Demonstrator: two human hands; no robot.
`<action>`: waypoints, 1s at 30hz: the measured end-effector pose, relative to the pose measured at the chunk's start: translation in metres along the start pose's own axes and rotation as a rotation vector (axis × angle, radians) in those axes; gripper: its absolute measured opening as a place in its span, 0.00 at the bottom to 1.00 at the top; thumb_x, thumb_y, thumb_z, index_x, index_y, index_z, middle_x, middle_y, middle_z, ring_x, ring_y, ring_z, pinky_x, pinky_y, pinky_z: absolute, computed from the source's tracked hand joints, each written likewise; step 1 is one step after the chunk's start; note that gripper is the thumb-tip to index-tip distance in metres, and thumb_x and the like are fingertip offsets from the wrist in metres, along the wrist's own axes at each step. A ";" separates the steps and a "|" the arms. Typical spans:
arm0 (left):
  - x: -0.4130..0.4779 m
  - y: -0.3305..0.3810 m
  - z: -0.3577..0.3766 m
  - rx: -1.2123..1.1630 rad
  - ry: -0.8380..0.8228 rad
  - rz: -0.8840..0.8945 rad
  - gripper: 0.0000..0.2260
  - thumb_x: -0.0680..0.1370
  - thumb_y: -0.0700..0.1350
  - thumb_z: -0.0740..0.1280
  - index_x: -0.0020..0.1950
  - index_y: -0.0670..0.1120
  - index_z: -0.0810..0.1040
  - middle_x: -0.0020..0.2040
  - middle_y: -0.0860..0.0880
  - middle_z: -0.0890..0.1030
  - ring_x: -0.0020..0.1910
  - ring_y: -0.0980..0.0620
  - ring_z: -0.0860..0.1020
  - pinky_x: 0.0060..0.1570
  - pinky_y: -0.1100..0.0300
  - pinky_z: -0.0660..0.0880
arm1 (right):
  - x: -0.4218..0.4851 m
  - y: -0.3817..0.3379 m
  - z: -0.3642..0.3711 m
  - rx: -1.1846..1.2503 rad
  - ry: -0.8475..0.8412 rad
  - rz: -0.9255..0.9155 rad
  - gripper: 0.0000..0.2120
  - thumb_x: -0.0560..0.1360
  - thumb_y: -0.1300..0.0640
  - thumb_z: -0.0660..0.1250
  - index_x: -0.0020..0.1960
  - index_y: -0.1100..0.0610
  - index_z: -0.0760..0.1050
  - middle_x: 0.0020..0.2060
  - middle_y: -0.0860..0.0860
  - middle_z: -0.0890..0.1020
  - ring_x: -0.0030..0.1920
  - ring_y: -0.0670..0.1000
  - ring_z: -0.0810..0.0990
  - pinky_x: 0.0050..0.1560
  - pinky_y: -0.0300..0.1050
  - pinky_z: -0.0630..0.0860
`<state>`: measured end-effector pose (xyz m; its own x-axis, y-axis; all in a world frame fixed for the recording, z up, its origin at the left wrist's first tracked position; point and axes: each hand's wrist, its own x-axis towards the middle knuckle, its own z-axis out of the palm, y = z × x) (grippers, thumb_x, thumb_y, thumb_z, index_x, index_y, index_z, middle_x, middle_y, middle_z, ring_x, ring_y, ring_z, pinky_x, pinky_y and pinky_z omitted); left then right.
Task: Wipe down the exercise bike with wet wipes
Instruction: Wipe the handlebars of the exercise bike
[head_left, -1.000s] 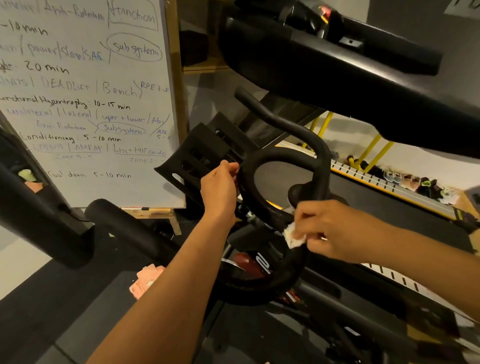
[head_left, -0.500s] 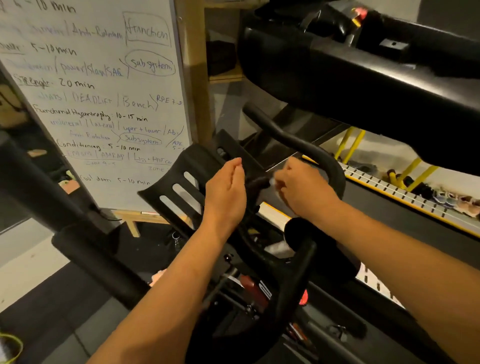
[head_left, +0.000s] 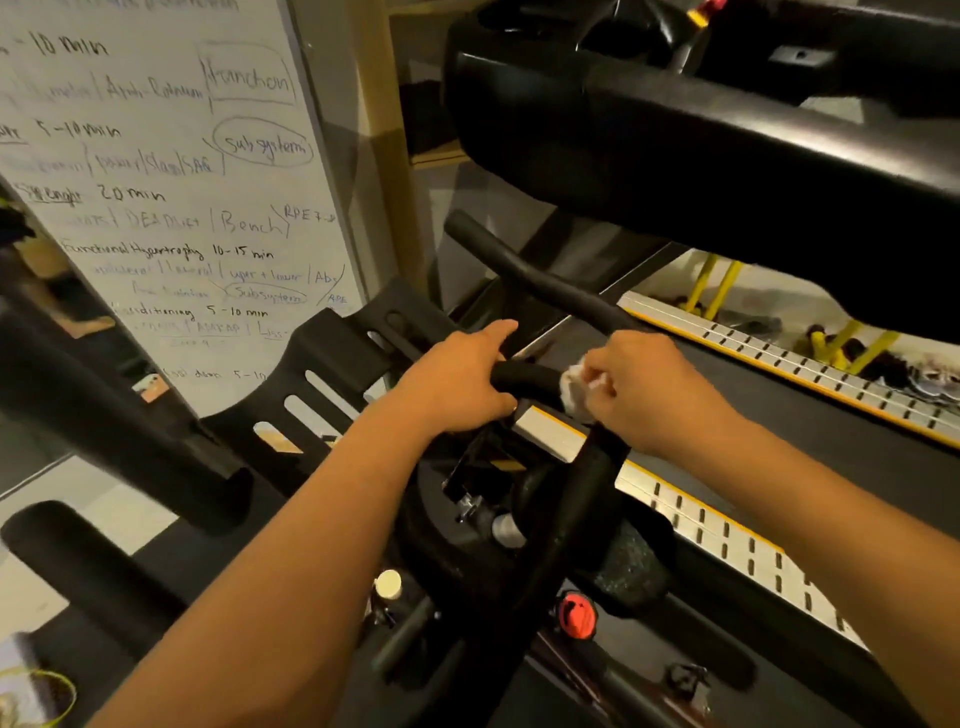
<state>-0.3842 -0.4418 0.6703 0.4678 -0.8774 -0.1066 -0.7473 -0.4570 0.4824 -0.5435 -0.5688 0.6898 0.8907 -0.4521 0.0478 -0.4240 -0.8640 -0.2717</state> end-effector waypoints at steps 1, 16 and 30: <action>0.001 0.002 0.001 0.049 -0.002 0.016 0.33 0.72 0.47 0.74 0.75 0.55 0.64 0.58 0.49 0.80 0.53 0.48 0.79 0.57 0.49 0.76 | -0.011 0.014 -0.003 0.006 -0.005 0.016 0.08 0.78 0.56 0.61 0.48 0.52 0.80 0.49 0.51 0.75 0.50 0.54 0.76 0.44 0.45 0.71; 0.027 0.041 0.023 0.463 0.041 0.232 0.08 0.73 0.57 0.69 0.47 0.56 0.78 0.40 0.56 0.77 0.43 0.52 0.79 0.42 0.54 0.76 | 0.077 0.109 0.001 0.007 0.149 -0.275 0.06 0.73 0.63 0.70 0.49 0.60 0.84 0.47 0.52 0.77 0.47 0.53 0.77 0.45 0.45 0.74; 0.050 0.033 0.006 -0.384 -0.084 -0.036 0.04 0.77 0.50 0.69 0.46 0.54 0.84 0.43 0.53 0.85 0.48 0.54 0.82 0.61 0.48 0.76 | 0.015 0.107 0.018 0.250 0.294 -0.167 0.04 0.70 0.66 0.72 0.43 0.59 0.84 0.36 0.50 0.74 0.36 0.48 0.73 0.35 0.35 0.65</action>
<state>-0.3881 -0.5019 0.6753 0.4386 -0.8778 -0.1927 -0.4928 -0.4143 0.7652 -0.5724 -0.6645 0.6438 0.8436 -0.3859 0.3734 -0.1927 -0.8667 -0.4601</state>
